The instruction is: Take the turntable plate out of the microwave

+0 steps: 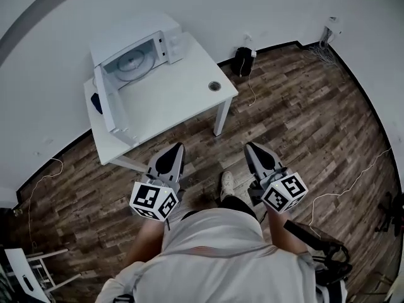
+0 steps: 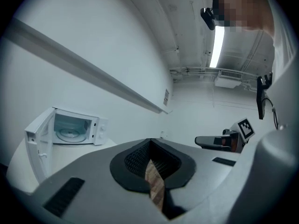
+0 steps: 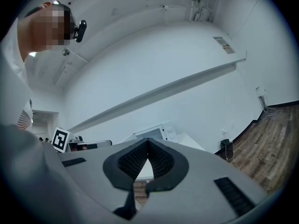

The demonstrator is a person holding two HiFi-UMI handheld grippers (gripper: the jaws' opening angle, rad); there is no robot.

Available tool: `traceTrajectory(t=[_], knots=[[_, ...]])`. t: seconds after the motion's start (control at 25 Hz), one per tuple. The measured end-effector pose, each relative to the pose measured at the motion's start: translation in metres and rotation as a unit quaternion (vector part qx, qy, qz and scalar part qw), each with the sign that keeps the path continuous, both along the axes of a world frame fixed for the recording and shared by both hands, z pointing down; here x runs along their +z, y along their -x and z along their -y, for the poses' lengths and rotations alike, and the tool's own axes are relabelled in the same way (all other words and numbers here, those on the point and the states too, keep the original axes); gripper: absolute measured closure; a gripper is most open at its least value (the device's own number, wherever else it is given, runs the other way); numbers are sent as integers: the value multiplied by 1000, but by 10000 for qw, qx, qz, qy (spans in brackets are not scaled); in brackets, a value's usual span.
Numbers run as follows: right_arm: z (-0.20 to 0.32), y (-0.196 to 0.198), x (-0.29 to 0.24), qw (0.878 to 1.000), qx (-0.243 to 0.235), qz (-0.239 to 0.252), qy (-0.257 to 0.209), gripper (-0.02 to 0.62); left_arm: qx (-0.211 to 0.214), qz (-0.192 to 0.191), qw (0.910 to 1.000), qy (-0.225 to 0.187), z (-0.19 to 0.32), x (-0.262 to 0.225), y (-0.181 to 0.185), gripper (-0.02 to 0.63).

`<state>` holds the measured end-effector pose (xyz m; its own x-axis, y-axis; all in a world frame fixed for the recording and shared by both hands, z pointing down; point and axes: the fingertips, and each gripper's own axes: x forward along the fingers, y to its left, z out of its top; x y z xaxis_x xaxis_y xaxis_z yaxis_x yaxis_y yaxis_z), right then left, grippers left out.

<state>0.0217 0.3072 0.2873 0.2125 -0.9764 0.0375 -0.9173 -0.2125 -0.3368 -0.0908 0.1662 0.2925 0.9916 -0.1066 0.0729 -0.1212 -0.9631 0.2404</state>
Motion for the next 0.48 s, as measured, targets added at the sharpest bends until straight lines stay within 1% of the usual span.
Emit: traceTrajectory(t=[0.24, 0.48], knots=[[34, -83, -6, 9988, -485, 9, -89, 592, -530, 11, 9986, -10, 26, -8, -67, 597], [68, -165, -9, 9947, -1015, 29, -158, 592, -1083, 23, 9941, -39, 46, -11, -132, 597]])
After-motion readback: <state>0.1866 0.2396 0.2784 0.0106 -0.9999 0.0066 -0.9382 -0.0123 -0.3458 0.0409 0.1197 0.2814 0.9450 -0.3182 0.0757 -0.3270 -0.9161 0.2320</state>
